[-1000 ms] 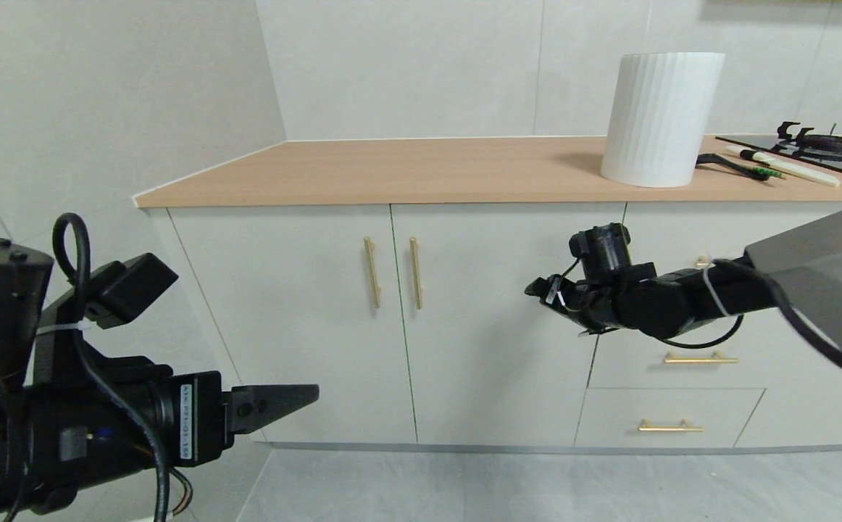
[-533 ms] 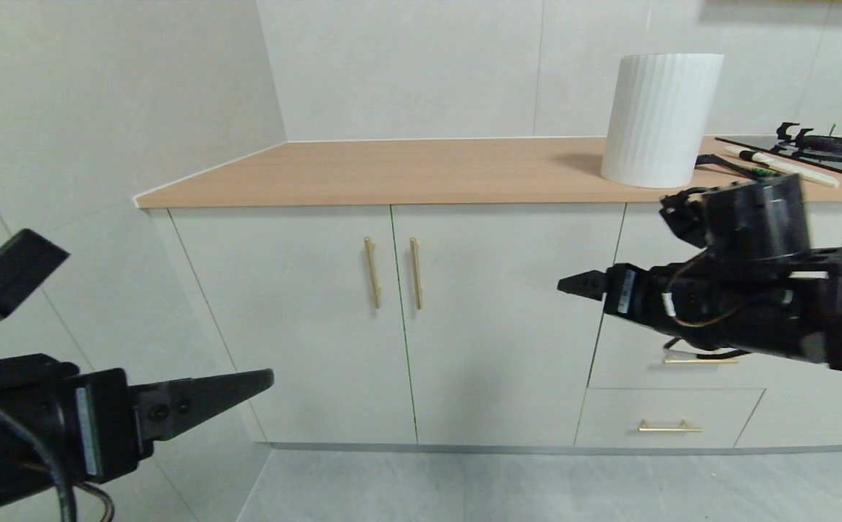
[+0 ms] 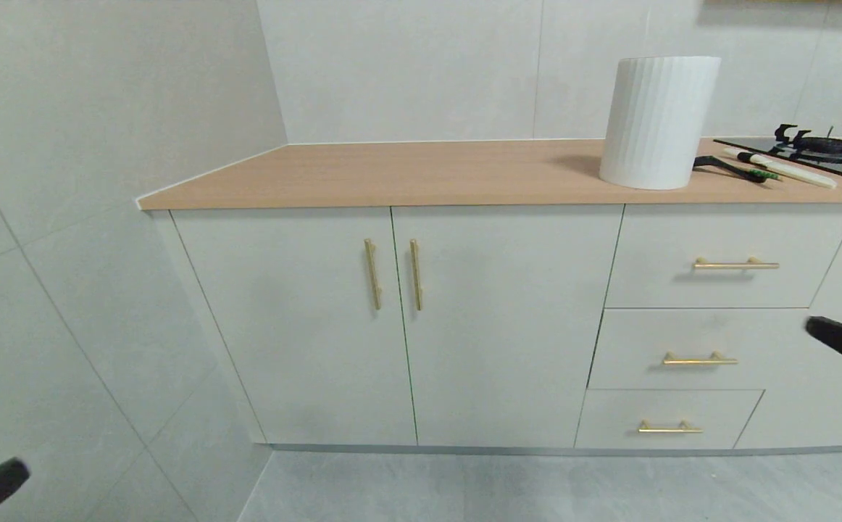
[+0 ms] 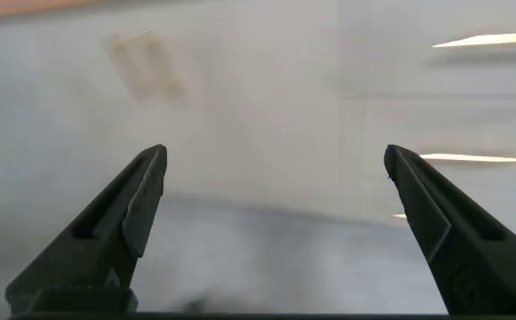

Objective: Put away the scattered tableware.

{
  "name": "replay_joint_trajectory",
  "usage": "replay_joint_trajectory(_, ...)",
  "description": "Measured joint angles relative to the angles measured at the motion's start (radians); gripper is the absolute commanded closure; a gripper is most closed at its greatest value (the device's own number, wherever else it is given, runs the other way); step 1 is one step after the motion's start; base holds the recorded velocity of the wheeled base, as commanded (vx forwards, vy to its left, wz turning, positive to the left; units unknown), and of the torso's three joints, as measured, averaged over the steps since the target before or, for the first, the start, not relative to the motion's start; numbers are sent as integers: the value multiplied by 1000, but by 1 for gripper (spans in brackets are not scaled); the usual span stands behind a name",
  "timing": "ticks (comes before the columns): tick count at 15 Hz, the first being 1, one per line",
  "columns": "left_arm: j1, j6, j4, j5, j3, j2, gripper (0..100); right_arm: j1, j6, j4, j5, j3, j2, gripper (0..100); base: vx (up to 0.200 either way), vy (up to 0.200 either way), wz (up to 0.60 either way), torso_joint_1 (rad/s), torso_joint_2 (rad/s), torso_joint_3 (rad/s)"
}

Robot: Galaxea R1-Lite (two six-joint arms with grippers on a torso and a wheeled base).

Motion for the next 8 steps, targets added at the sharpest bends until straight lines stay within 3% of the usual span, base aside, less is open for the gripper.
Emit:
replay_joint_trajectory(6, 161, 222, 141, 2, 68, -346, 0, -219, -134, 308, 10, 132, -529, 0, 0, 0, 0, 0, 0, 0)
replay_joint_trajectory(7, 184, 259, 146, 21, 89, -391, 0, -239, -167, 360, 9, 142, -602, 0, 0, 0, 0, 0, 0, 0)
replay_joint_trajectory(8, 199, 268, 145, 95, 101, -419, 0, -260, -189, 385, 2, 146, -654, 0, 0, 0, 0, 0, 0, 0)
